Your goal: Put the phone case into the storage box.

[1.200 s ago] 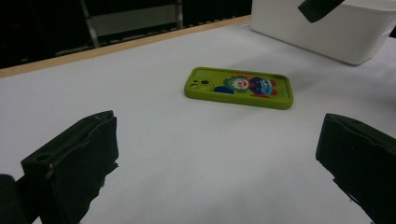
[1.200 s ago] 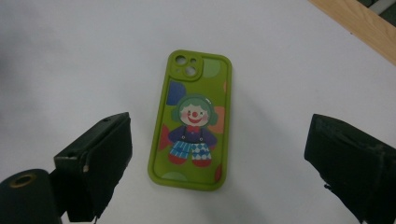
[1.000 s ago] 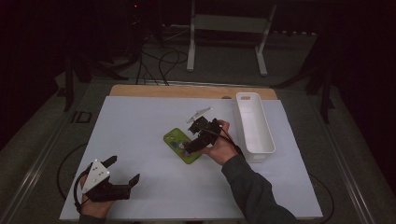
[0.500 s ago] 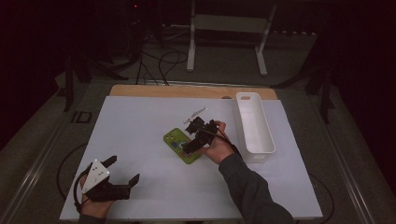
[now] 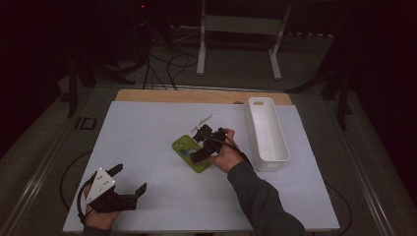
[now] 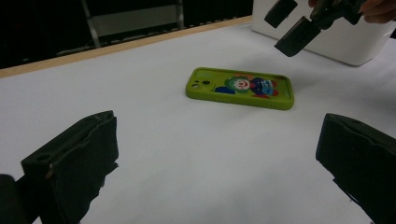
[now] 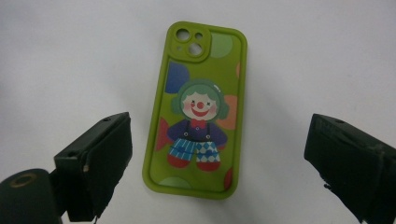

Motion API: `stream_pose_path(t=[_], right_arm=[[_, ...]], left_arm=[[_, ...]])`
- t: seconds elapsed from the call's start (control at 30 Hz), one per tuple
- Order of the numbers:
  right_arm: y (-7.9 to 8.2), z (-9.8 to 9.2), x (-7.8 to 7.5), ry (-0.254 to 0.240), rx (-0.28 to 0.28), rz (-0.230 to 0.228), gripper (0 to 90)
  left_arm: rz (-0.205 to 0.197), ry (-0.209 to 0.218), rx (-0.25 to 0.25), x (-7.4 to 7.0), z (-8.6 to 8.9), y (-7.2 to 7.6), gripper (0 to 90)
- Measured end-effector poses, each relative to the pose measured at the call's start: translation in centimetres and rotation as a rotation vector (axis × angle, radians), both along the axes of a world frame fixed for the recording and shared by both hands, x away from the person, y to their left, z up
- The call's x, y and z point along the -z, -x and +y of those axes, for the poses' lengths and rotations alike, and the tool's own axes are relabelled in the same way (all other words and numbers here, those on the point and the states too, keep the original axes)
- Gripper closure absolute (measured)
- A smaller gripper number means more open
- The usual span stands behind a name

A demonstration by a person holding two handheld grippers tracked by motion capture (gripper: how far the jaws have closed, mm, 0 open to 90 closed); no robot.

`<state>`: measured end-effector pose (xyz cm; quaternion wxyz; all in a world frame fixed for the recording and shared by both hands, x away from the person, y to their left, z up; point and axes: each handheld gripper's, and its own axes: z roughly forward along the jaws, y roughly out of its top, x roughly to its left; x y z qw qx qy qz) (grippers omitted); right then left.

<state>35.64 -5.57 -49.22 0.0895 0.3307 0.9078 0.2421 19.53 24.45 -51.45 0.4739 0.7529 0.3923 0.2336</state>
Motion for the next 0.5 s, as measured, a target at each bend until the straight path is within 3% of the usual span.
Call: stream_pose_path(t=[0.5], right_arm=[[0.0,0.4,1.3,0.013,-0.001,0.033,7.5]], left_arm=[[0.001,-0.003,0.003,0.0,-0.1,0.0,0.0]])
